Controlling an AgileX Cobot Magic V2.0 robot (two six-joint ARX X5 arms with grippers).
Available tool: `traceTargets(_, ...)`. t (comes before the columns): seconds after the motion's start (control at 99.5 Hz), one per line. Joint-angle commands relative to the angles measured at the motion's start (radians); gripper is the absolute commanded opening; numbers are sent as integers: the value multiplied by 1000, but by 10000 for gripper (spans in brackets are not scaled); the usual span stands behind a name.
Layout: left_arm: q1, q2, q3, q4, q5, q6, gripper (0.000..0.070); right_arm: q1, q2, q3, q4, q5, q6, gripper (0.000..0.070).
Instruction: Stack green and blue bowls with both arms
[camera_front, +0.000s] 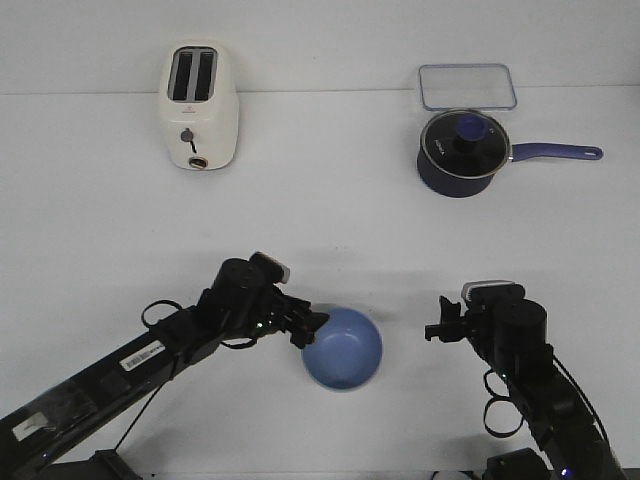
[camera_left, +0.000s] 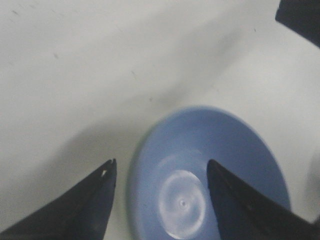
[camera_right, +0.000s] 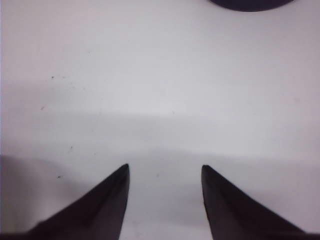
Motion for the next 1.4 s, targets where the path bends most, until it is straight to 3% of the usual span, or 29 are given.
traceTargets(0.0, 31, -40, 18, 3, -8, 4, 345, 2, 3, 4, 9, 1, -3, 295)
traceTargets(0.131, 134, -151, 18, -43, -107, 68, 308, 0, -5, 4, 21, 0, -21, 292)
traceTargets(0.191, 185, -209, 18, -74, -183, 116, 178, 0, -20, 4, 32, 1, -29, 236)
traceTargets(0.251, 235, -270, 18, -117, -263, 187, 0, 0, -48, 4, 52, 0, -30, 65)
traceTargets(0.281, 258, -301, 16, -135, -312, 215, 19, 0, -65, 3, 61, 1, -31, 0)
traceTargets(0.402, 344, -439, -33, -140, -443, 286, 14, 0, -188, -39, 145, 2, -39, 0)
traceTargets(0.573, 459, -729, -296, 82, -502, 288, 14, 0, -442, -159, 288, 14, -87, 0)
traceTargets(0.693, 521, -910, -473, 220, -504, 288, 13, 0, -572, -214, 294, 101, -89, 0)
traceTargets(0.784, 552, -979, -519, 235, -504, 270, 14, 0, -595, -218, 296, 144, -86, 0)
traceTargets(1.386, 564, -1055, -519, 228, -503, 266, 15, 0, -600, -218, 302, 143, -87, 0)
